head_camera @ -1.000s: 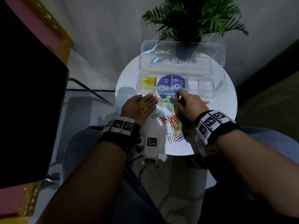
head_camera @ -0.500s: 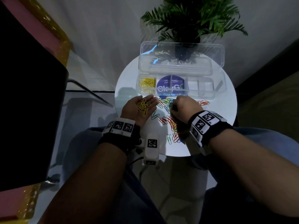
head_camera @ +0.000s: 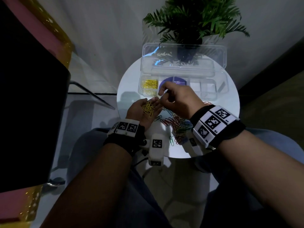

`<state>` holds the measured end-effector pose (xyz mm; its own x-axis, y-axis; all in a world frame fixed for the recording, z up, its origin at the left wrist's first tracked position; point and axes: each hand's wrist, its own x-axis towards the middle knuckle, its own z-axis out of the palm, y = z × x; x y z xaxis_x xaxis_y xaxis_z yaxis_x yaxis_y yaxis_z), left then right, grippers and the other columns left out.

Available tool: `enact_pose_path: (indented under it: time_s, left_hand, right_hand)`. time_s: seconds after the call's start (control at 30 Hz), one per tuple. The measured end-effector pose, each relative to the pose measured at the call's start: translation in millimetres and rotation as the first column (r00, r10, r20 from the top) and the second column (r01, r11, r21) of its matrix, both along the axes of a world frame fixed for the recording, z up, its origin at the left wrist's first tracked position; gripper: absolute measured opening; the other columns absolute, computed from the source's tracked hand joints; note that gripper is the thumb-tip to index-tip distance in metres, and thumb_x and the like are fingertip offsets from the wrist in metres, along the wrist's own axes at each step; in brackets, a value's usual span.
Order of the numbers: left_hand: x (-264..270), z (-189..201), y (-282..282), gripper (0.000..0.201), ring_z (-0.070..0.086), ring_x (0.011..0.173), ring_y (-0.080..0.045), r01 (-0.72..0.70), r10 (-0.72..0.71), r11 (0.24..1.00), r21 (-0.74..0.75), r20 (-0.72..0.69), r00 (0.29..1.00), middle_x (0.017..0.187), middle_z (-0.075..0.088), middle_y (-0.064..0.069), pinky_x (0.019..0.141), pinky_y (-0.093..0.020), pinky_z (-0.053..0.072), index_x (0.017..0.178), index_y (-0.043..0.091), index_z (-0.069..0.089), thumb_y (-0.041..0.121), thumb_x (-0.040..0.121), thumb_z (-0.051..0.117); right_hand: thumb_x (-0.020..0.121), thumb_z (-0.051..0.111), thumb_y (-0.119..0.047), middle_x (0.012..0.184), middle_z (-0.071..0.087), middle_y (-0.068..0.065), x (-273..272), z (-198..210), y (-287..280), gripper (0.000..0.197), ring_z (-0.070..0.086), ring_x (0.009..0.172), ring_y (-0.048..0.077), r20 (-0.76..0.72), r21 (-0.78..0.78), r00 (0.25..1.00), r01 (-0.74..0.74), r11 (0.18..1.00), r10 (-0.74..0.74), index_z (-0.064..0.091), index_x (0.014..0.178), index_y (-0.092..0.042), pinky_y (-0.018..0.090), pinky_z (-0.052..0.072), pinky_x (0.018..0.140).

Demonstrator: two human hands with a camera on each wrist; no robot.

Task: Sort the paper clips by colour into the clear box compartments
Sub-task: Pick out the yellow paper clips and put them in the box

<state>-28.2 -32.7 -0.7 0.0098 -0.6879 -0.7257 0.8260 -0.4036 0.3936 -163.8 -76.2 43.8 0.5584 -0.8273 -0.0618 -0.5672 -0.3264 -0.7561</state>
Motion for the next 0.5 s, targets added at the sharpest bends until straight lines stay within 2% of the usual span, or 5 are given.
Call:
enact_pose_path:
  time_s: [0.07, 0.13, 0.27, 0.43, 0.5]
  left_hand:
    - [-2.1, 1.1, 0.0, 0.033, 0.067, 0.061, -0.021, 0.000, 0.000, 1.000, -0.006, -0.014, 1.000, 0.076, 0.067, -0.012, 0.060, -0.026, 0.057, 0.089, 0.002, 0.059, 0.017, 0.099, 0.032]
    - [-3.6, 1.3, 0.2, 0.030, 0.065, 0.069, -0.023, -0.011, 0.011, 1.000, -0.011, -0.044, 0.999, 0.083, 0.064, -0.014, 0.059, -0.026, 0.058, 0.092, 0.001, 0.058, 0.016, 0.099, 0.033]
    - [-6.1, 4.5, -0.1, 0.028, 0.063, 0.075, -0.024, -0.013, 0.011, 1.000, -0.028, -0.074, 0.997, 0.082, 0.065, -0.014, 0.060, -0.025, 0.056, 0.091, 0.001, 0.057, 0.013, 0.097, 0.033]
    - [-9.1, 12.7, 1.3, 0.042, 0.067, 0.052, -0.022, -0.053, 0.049, 0.998, -0.035, -0.119, 0.992, 0.062, 0.068, -0.015, 0.047, -0.023, 0.054, 0.075, -0.002, 0.064, 0.011, 0.097, 0.030]
    - [-7.5, 17.0, -1.3, 0.038, 0.067, 0.051, -0.023, -0.067, 0.062, 0.997, -0.033, -0.144, 0.988, 0.064, 0.067, -0.018, 0.047, -0.026, 0.055, 0.082, -0.004, 0.060, 0.011, 0.098, 0.029]
  right_hand:
    - [0.083, 0.062, -0.010, 0.071, 0.063, -0.005, 6.0, 1.5, 0.2, 0.004, 0.053, 0.063, 0.002, -0.005, -0.022, 0.997, -0.074, 0.997, 0.074, 0.063, 0.087, -0.011, 0.020, 0.044, 0.065]
    - [0.082, 0.062, -0.009, 0.087, 0.069, 0.006, 9.4, 1.3, 0.1, 0.013, 0.061, 0.080, 0.016, -0.053, -0.038, 0.990, -0.134, 0.990, 0.132, 0.068, 0.093, -0.010, 0.029, 0.048, 0.075]
    - [0.085, 0.062, -0.013, 0.099, 0.068, 0.013, 14.8, 1.5, 3.8, 0.020, 0.064, 0.093, 0.030, -0.165, -0.163, 0.967, -0.222, 0.961, 0.195, 0.071, 0.103, -0.011, 0.036, 0.050, 0.081]
    - [0.088, 0.058, -0.020, 0.106, 0.071, 0.004, 10.0, 5.5, 2.5, 0.022, 0.064, 0.100, 0.020, -0.141, -0.077, 0.982, -0.135, 0.988, 0.123, 0.070, 0.107, -0.018, 0.033, 0.048, 0.090]
    - [0.089, 0.056, -0.019, 0.107, 0.070, 0.003, 5.5, 7.8, -0.2, 0.022, 0.063, 0.098, 0.017, -0.087, -0.053, 0.996, -0.040, 0.998, 0.035, 0.070, 0.105, -0.017, 0.029, 0.047, 0.090]
